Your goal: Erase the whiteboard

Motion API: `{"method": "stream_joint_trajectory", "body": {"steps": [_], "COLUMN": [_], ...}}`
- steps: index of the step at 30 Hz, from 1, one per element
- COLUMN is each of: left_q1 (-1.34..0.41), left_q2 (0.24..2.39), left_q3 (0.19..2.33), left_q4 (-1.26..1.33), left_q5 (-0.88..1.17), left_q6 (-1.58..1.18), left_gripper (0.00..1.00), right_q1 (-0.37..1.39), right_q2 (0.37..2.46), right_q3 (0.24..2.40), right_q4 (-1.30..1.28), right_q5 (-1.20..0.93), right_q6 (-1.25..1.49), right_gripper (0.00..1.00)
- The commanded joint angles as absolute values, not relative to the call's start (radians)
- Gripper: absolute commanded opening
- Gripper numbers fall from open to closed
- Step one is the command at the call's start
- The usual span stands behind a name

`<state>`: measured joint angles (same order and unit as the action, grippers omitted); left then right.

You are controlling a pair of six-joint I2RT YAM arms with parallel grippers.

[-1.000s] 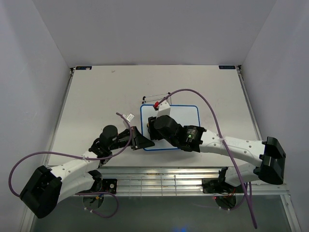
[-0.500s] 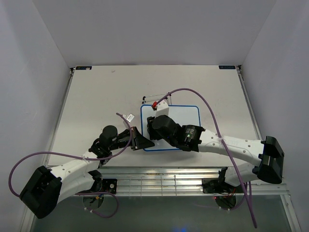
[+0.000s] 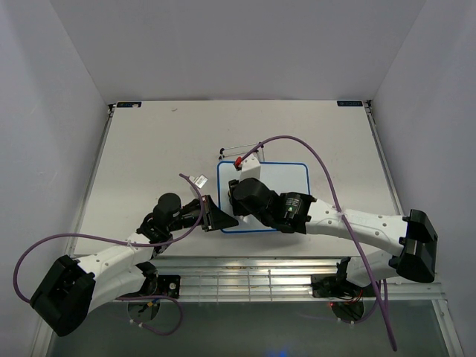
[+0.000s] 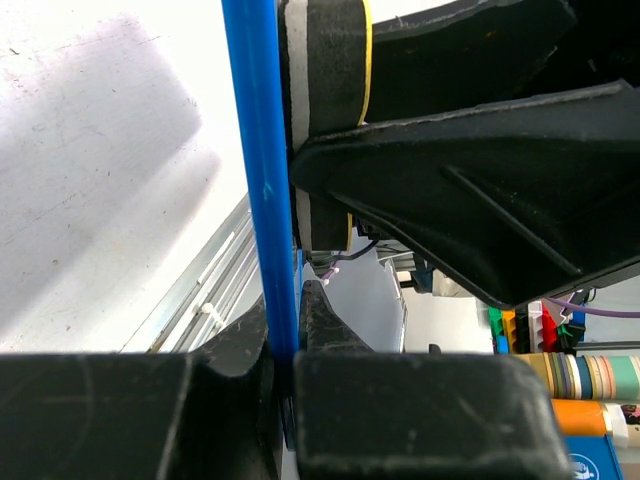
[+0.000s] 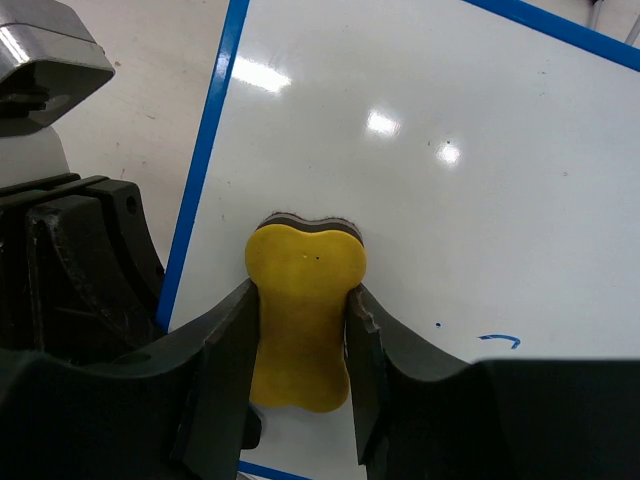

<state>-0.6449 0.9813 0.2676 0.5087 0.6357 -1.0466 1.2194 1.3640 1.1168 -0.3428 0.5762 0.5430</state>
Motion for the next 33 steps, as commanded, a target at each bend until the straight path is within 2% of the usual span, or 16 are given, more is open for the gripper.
{"method": "stream_joint_trajectory", "body": {"steps": [1,4,11,16,21,26,33], "left_q1": [-0.655,-0.655,-0.655,-0.655,-0.655,-0.655,-0.655], "left_q2": [0.948,0.951,0.924,0.887,0.891,0.902,0.925], "left_q3": [0.281,0.281,0.291,0.305,0.311,0.321,0.357], "left_q4": [0.663,0.663,0.632,0.601,0.601,0.601,0.604], "left_q5": [0.666,0.663,0.66,0.676,0.716,0.729,0.742], "left_q6": [-1.022,-1.023,-1.025,-1.023,-1.038,-1.039,-1.037], "left_gripper": [0.0,0.0,0.0,0.0,0.0,0.0,0.0], "right_q1": [1.224,1.224,1.203,1.043,0.876,0.874,1.061], "right_q2": [1.376,1.39,1.332,1.148,1.04,1.068,1.178], "right_q3": [1.155,1.166,1.109,0.892,0.788,0.844,0.905], "right_q4": [-0.383,-0.391,-0.425,-0.405,-0.301,-0.278,-0.18], "right_q5": [0.624,0.62,0.663,0.598,0.447,0.352,0.382], "right_q6": [0.545,0.546,0.563,0.562,0.471,0.448,0.502], "right_gripper": [0.41,0.3,0.29,0.29,0.28,0.27,0.27]}}
